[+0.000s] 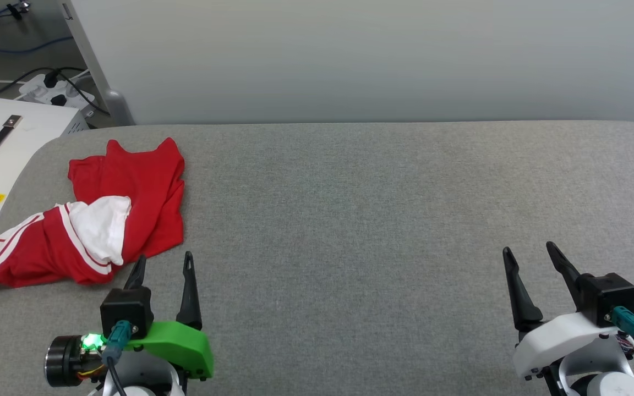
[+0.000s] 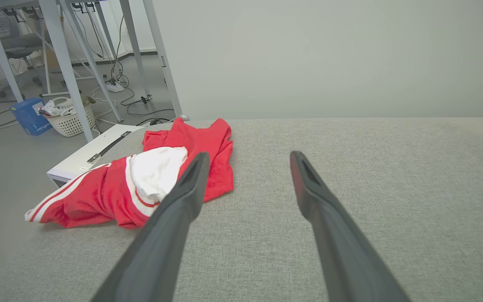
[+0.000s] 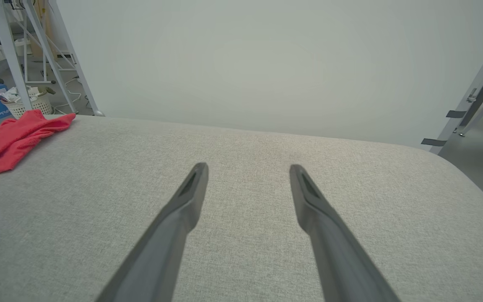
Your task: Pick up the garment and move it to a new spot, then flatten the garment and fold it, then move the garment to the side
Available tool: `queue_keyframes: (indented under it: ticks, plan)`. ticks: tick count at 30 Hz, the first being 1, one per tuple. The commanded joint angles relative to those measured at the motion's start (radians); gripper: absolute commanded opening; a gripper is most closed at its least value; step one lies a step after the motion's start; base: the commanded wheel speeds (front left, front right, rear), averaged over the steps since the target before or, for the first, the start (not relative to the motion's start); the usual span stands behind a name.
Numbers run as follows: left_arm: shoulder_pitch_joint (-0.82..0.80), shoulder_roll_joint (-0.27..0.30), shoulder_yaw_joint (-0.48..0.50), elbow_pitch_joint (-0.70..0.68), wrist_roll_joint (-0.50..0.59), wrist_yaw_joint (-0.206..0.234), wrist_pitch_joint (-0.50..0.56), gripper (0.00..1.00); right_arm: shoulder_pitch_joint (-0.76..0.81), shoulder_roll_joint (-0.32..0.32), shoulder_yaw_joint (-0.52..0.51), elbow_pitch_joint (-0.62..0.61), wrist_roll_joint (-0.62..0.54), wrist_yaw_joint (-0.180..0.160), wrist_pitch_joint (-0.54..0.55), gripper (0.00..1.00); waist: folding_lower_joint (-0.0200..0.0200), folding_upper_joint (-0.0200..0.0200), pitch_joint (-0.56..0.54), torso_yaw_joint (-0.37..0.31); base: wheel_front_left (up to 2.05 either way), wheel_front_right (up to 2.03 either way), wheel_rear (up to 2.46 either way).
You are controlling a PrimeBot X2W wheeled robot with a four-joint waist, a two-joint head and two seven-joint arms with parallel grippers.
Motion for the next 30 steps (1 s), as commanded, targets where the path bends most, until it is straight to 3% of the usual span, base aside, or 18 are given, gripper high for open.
queue_keyframes:
  ticks: [1, 30]
  plan:
    - [-0.003, -0.001, -0.001, -0.004, -0.005, 0.006, -0.011, 1.0, 0.001, 0.0, -0.002, -0.011, 0.016, 0.0, -0.012, 1.0, 0.0, 0.0, 0.0, 0.0, 0.0, 0.0, 0.0]
    - [0.016, -0.002, -0.003, 0.005, -0.027, 0.016, -0.071, 1.0, 0.033, 0.0, 0.005, -0.019, 0.08, 0.0, -0.072, 1.0, 0.0, 0.0, -0.009, -0.003, 0.0, 0.0, 0.0]
